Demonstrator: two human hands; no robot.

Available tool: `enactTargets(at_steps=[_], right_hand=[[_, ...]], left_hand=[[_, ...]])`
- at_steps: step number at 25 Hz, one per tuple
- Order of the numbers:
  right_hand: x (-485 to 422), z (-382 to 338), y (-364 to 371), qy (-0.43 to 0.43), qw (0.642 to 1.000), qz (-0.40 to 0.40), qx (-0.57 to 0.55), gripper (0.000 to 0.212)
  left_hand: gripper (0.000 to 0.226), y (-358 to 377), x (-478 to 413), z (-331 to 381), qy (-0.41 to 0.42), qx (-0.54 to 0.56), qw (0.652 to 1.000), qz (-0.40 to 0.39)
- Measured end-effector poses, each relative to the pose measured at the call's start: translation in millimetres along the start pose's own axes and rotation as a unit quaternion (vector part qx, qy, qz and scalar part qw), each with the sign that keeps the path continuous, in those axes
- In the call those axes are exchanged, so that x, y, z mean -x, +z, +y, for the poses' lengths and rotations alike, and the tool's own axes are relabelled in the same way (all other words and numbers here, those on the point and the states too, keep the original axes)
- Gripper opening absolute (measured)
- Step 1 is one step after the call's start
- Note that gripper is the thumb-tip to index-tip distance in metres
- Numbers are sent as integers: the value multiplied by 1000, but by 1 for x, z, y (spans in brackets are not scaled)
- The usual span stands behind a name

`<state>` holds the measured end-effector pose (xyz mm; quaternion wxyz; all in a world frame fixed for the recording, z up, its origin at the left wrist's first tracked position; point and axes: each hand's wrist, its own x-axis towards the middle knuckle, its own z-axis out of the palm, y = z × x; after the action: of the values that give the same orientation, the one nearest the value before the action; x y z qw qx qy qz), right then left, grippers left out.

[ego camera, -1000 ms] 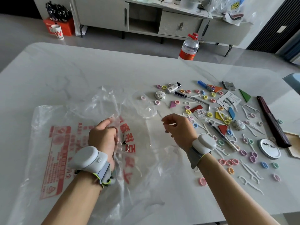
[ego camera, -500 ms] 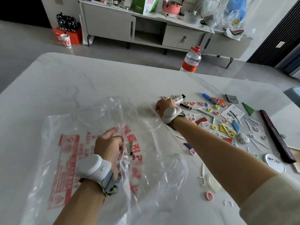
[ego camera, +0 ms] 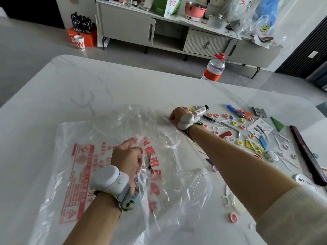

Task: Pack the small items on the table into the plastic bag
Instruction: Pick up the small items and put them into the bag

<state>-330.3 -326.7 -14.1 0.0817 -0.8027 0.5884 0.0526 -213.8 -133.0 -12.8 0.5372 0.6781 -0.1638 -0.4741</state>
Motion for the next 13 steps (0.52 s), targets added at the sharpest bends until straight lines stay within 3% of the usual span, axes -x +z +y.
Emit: enactTargets(at_steps=[3, 6, 10, 13], right_hand=[[4, 14, -4, -28, 999, 15, 4, 22], [-2, 34, -10, 32, 993, 96, -66, 20], [-1, 39, -10, 10, 1000, 10, 5, 27], [-1, 39, -4, 15, 999, 32, 13, 23]], left_hand=[[53, 1, 3, 1, -1, 3, 1000, -3], [54, 0, 3, 3, -7, 7, 1000, -7], [54, 1, 6, 6, -5, 1, 1000, -17], [56, 2, 7, 7, -3, -2, 1000, -16]])
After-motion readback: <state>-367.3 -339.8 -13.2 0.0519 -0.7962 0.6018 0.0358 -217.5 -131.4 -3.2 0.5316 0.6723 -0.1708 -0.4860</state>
